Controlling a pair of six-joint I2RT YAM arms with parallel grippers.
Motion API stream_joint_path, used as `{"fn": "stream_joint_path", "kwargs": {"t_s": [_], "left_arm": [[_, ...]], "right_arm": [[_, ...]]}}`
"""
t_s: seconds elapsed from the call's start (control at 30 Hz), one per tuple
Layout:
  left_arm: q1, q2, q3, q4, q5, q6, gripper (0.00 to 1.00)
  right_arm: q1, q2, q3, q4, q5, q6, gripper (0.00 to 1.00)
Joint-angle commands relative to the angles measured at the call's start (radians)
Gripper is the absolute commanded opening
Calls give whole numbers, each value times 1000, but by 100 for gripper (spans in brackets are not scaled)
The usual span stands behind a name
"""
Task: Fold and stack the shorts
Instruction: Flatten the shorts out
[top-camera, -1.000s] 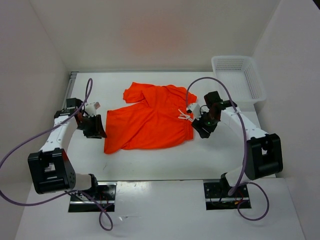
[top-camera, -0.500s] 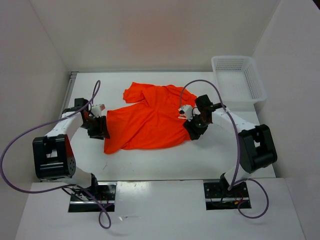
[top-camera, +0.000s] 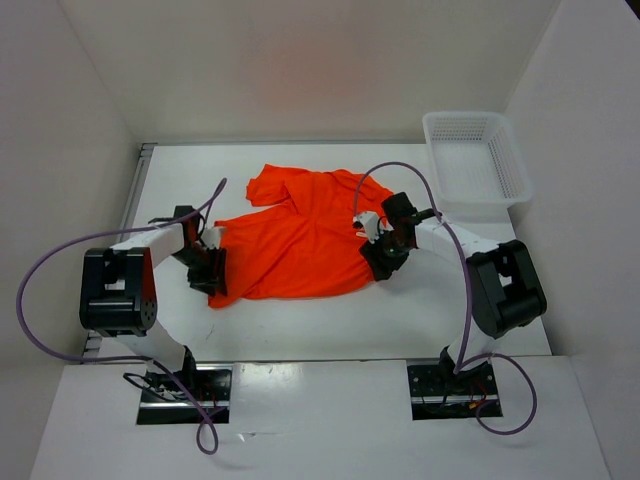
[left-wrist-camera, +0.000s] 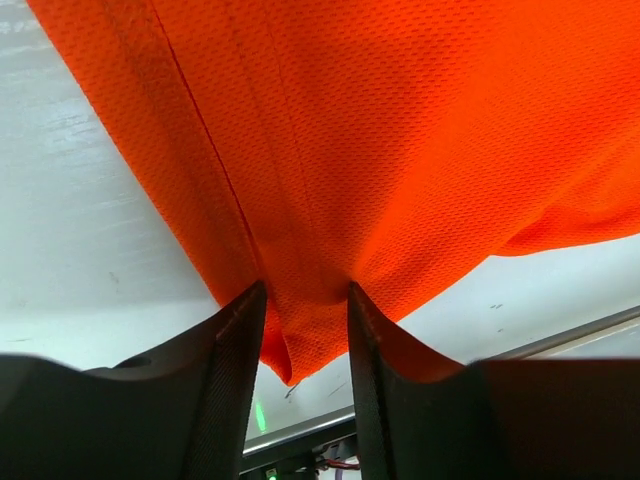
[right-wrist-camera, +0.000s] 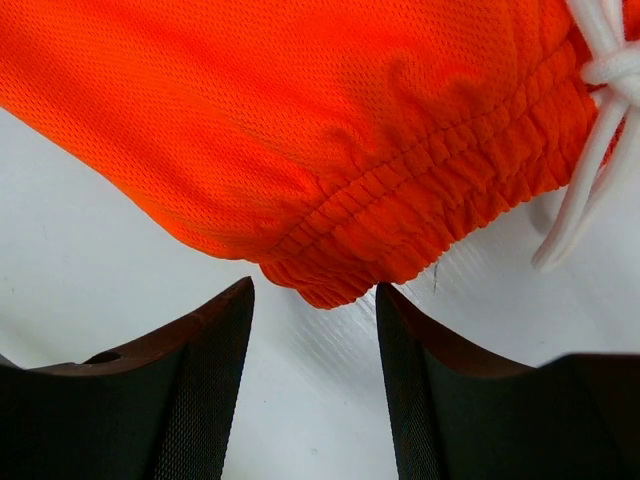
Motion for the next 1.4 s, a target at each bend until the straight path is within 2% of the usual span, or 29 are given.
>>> {"fn": "stream_joint_path", "kwargs": {"t_s": [0.0, 0.07, 0.1, 0.17, 0.2, 0.27, 0.37, 0.57, 0.6, 0.67, 0.7, 0.9, 1.0, 1.13, 1.23, 1.37], "left_arm": [[0, 10, 13, -42, -32, 6, 46], [0, 19, 24, -68, -6, 6, 42], [0, 30, 24, -68, 7, 6, 35], [0, 42, 34, -94, 16, 6, 23], [0, 53, 45, -94, 37, 6, 12], [0, 62, 56, -126, 68, 6, 7], [0, 53, 82, -135, 99, 6, 2], [92, 15, 203, -101, 140, 6, 1], [102, 4, 212, -101, 140, 6, 1], [102, -7, 223, -101, 140, 6, 1], [102, -16, 223, -101, 140, 6, 1], [125, -48, 223, -83, 140, 6, 0], [158, -71, 223, -83, 117, 6, 0], [179, -71, 236, -74, 117, 6, 0], [188, -80, 216, -65, 117, 6, 0], [188, -80, 206, -43, 128, 6, 0]], "right_arm": [[2, 12, 1, 54, 1, 12, 57], [2, 12, 1, 63, 1, 12, 51], [2, 12, 1, 63, -9, 21, 48], [2, 21, 1, 74, -9, 21, 35], [2, 21, 1, 74, -9, 21, 31], [2, 21, 10, 74, 0, 21, 17], [2, 21, 10, 74, 1, 21, 1], [2, -9, 30, 41, -32, 12, 0], [2, -20, 30, 31, -32, 12, 28], [2, -31, 21, 8, -32, -5, 54], [2, -31, 9, 8, -51, -5, 62], [2, -29, 8, -20, -104, -10, 65], [-7, 24, 33, -8, -154, 21, 69], [-7, 83, 56, 24, -190, 53, 69], [-7, 95, 42, 69, -104, 82, 69], [51, 104, 19, 182, 31, 165, 70]]}}
